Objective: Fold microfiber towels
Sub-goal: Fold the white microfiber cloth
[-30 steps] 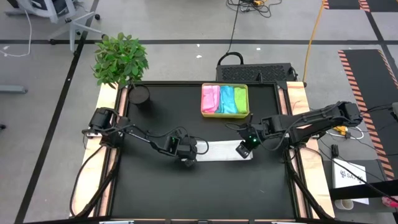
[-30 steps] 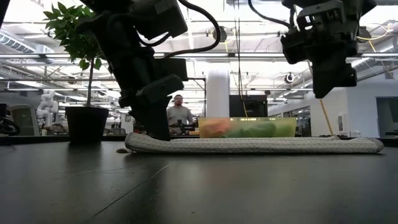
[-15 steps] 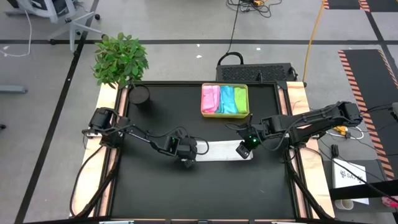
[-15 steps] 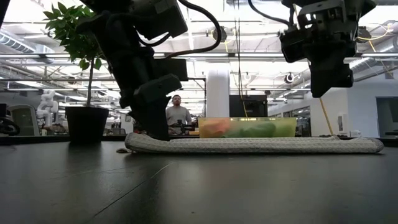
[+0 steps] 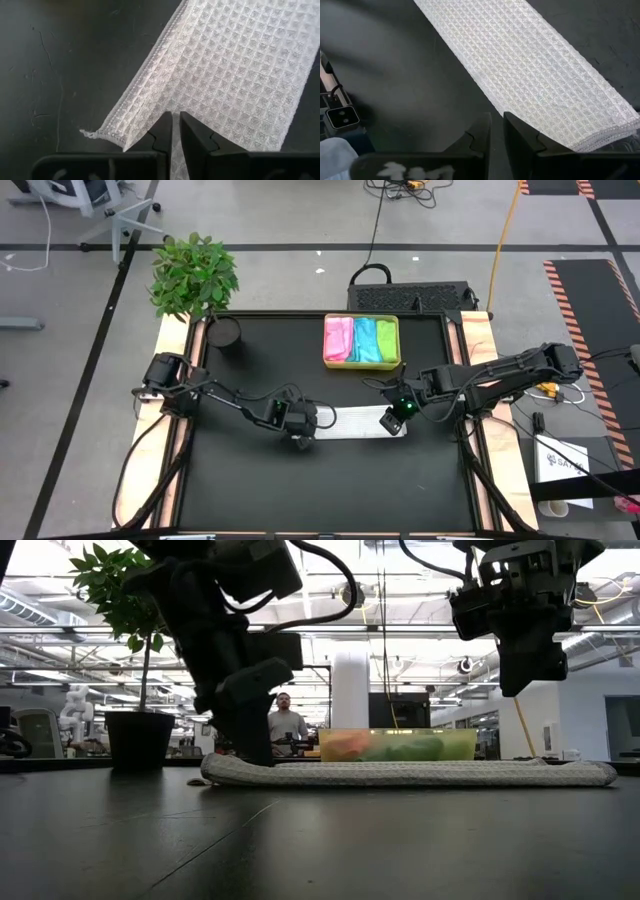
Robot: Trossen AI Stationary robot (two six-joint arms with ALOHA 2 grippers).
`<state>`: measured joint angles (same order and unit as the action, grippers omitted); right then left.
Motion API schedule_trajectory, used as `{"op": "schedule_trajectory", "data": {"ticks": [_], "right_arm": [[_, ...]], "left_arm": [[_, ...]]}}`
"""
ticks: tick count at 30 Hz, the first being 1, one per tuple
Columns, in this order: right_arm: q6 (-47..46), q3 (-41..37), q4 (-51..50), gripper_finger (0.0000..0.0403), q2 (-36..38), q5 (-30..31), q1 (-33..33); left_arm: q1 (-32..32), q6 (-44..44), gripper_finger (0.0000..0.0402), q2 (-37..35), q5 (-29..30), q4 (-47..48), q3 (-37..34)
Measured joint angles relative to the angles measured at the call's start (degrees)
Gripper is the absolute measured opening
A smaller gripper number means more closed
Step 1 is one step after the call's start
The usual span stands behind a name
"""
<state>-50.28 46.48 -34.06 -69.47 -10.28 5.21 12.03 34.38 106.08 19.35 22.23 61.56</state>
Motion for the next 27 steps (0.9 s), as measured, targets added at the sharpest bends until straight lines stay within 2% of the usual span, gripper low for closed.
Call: {"op": "schedule_trajectory", "data": {"ticks": [4, 8, 13, 23, 27], "right_arm": [[0.02, 0.0, 0.0, 0.004, 0.0, 0.0, 0.0], [0.02, 0.0, 0.0, 0.004, 0.0, -0.02, 0.0], [0.02, 0.0, 0.02, 0.004, 0.0, -0.04, 0.0], [0.1, 0.0, 0.02, 0.004, 0.0, -0.21, 0.01], [0.46, 0.0, 0.02, 0.004, 0.0, -0.2, 0.02]], "left_arm": [[-0.54, -0.07, 0.004, 0.0, -0.68, -0.56, 0.0], [-1.63, -3.51, 0.0039, 0.0, -5.76, -1.57, 0.0], [-1.4, -5.92, 0.0006, 0.0, -4.96, -1.62, 0.0], [-1.09, -5.97, 0.0018, 0.0, -6.32, -4.37, 0.0], [-1.09, -6.74, 0.0006, 0.0, -6.68, -4.9, 0.0]]}}
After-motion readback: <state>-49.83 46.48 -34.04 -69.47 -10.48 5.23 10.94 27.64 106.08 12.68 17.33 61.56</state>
